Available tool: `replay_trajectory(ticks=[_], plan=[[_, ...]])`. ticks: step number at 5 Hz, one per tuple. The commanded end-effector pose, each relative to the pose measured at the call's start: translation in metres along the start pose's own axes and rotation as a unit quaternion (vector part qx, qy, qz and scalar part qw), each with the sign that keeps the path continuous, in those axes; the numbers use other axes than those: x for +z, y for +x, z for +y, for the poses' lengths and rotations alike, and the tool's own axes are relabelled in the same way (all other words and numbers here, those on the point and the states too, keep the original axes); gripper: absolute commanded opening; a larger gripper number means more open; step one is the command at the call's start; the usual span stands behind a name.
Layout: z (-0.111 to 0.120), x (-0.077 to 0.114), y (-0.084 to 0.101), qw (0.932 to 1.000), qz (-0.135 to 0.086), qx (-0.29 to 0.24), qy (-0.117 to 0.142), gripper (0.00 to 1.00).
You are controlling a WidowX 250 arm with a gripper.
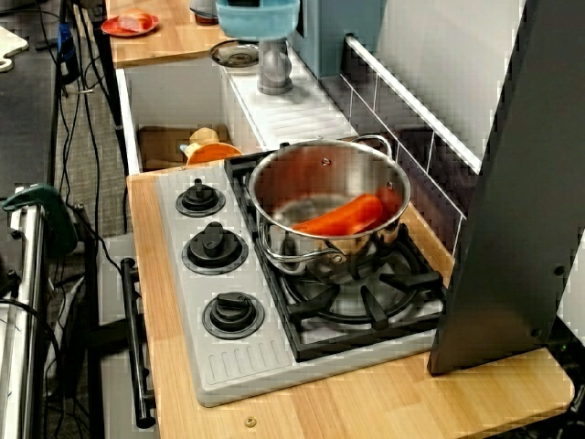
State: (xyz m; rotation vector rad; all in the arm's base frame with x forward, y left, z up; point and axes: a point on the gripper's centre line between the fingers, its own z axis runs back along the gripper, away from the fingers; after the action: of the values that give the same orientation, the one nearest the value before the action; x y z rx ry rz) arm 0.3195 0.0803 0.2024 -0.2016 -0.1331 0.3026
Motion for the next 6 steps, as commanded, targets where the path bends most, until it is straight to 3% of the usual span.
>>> replay_trajectory(ticks=[1,3,6], plan=[[-0.012,0.049,-0.006,0.9986,-0.05,-0.006,-0.014,0.0],[-0.025,0.071,-0.017,0.9978,-0.054,-0.008,-0.038,0.0],[-0.022,0.079,-0.007,0.9972,-0.06,0.007,-0.045,0.0]])
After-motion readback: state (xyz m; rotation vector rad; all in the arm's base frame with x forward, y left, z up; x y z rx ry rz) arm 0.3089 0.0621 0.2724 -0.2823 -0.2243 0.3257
